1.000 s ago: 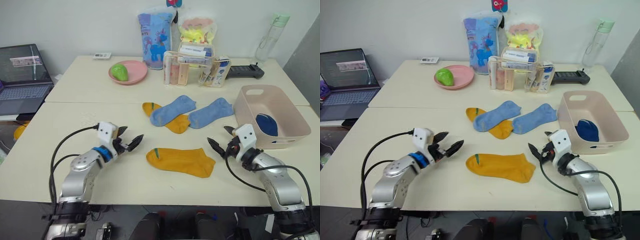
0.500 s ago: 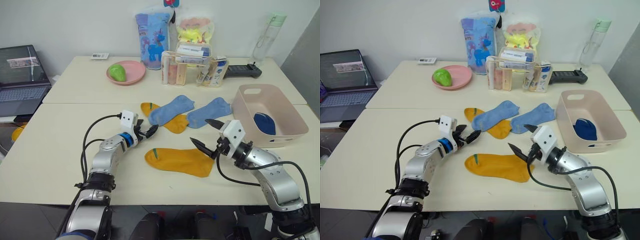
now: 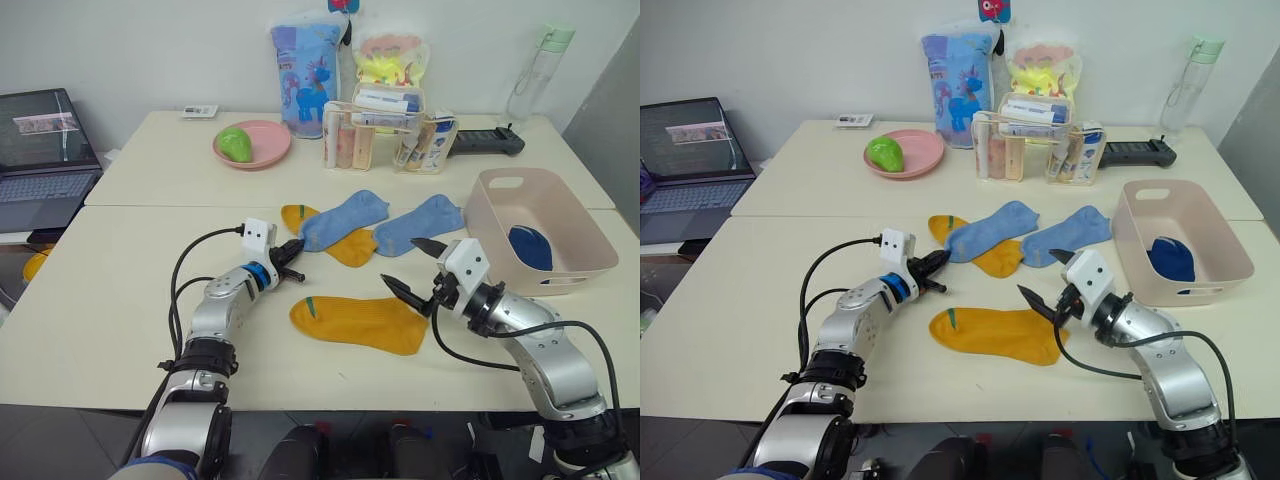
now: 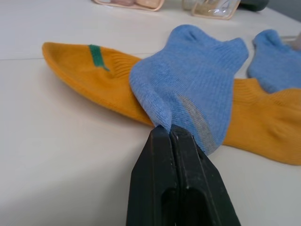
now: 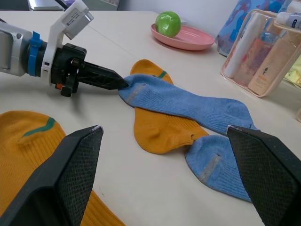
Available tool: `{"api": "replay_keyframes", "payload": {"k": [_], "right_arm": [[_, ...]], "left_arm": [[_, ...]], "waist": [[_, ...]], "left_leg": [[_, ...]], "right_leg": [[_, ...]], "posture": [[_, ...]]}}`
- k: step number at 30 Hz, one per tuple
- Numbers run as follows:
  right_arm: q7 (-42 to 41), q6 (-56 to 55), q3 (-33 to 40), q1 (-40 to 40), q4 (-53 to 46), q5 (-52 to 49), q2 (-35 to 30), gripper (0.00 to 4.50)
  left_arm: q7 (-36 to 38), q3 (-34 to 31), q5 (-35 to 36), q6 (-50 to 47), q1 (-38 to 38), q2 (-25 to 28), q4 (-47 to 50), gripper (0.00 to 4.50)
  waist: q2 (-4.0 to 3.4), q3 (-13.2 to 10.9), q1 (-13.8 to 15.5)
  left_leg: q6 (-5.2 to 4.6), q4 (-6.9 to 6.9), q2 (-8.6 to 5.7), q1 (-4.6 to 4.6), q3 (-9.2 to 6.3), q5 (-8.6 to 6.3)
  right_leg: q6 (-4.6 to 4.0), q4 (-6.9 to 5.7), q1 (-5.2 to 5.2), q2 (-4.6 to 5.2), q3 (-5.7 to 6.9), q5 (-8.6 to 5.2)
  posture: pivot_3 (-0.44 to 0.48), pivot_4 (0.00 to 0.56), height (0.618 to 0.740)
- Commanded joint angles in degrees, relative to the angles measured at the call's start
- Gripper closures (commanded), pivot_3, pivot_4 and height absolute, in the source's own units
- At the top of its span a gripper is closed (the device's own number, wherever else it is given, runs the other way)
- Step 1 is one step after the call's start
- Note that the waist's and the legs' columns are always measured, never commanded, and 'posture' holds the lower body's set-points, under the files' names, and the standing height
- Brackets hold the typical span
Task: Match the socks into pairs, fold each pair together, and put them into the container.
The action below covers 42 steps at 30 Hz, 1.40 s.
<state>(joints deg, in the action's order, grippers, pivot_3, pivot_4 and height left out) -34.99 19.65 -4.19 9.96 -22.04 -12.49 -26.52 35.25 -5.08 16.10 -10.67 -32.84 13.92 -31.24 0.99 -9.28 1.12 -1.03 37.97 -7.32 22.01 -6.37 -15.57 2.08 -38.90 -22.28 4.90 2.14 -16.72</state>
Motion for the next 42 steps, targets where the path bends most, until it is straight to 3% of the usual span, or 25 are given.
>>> {"api": "replay_keyframes", "payload": {"k": [1, 9, 11, 13, 18, 31, 39, 42], "right_arm": [[0.5, -1.0, 1.3, 0.1, -0.4, -0.4, 0.1, 0.0], [1.3, -1.2, 2.0, 0.0, 0.1, -0.3, 0.4, 0.0], [2.1, -2.0, 1.9, 0.7, 1.1, 0.7, 0.5, 0.0], [2.5, -2.3, 1.9, 1.1, 1.6, 1.0, 0.6, 0.0], [2.6, -2.5, 2.6, 0.6, 1.8, 1.4, 0.2, 0.0], [2.8, -1.4, -2.9, 1.9, 7.4, 8.3, -1.3, 0.0], [3.8, -3.5, -3.9, 9.3, 16.4, 8.3, 4.7, 0.0], [3.2, -3.5, -3.9, 10.1, 17.1, 7.7, 6.2, 0.56]], "left_arm": [[0.7, -0.9, 1.2, 0.5, -0.1, 0.2, 3.9, 4.47], [6.5, 2.6, 4.2, -6.3, -0.3, 1.3, 19.1, 4.47], [9.6, 8.8, 1.7, -5.3, -2.9, -0.4, 21.4, 4.47], [11.2, 13.1, -0.2, -4.8, -4.0, -2.0, 21.8, 4.47], [11.9, 16.7, -2.4, -4.1, -3.6, -4.5, 16.2, 4.47], [12.6, 15.2, 0.5, -7.0, -3.1, -6.7, 18.1, 4.47], [12.0, 14.2, 0.8, -7.8, -2.3, -5.4, 19.3, 4.47], [11.6, 14.0, 0.6, -7.9, -2.3, -5.6, 19.4, 4.5]], "waist": [[0.0, 0.0, 0.0], [0.0, 0.0, -0.1], [0.0, 0.0, -0.1], [0.01, 0.0, 0.2], [0.01, 0.0, -0.5], [0.02, 0.0, -1.1], [0.02, 0.0, -1.2], [0.02, 0.0, -1.1]], "left_leg": [[0.0, 0.0, 0.0, 0.0, 0.0, 0.0], [0.0, 0.0, 0.0, 0.0, 0.0, 0.0], [0.0, 0.0, 0.0, 0.0, 0.0, 0.0], [0.0, 0.03, -0.02, 0.01, 0.0, 0.0], [0.0, -0.01, -0.02, 0.0, 0.07, 0.0], [0.05, -0.01, 0.02, 0.0, 0.03, 0.04], [0.06, -0.01, 0.02, -0.01, 0.03, 0.05], [0.06, 0.0, 0.01, 0.0, 0.03, 0.04]], "right_leg": [[0.0, 0.0, 0.0, 0.0, 0.0, 0.0], [0.0, 0.0, 0.0, 0.0, 0.0, 0.0], [0.0, 0.0, 0.01, 0.0, 0.0, 0.0], [0.0, 0.01, 0.04, 0.0, 0.0, 0.0], [0.01, 0.0, 0.01, 0.01, -0.06, 0.01], [0.0, -0.04, -0.01, -0.03, -0.05, 0.0], [-0.01, -0.05, -0.01, -0.03, -0.05, 0.0], [-0.01, -0.02, 0.0, -0.03, -0.05, 0.0]], "posture": [[0.0, 0.15, 0.74], [0.0, 0.15, 0.74], [0.0, 0.15, 0.74], [0.0, 0.15, 0.74], [0.0, 0.15, 0.74], [0.0, 0.15, 0.74], [0.0, 0.15, 0.74], [0.0, 0.15, 0.74]]}}
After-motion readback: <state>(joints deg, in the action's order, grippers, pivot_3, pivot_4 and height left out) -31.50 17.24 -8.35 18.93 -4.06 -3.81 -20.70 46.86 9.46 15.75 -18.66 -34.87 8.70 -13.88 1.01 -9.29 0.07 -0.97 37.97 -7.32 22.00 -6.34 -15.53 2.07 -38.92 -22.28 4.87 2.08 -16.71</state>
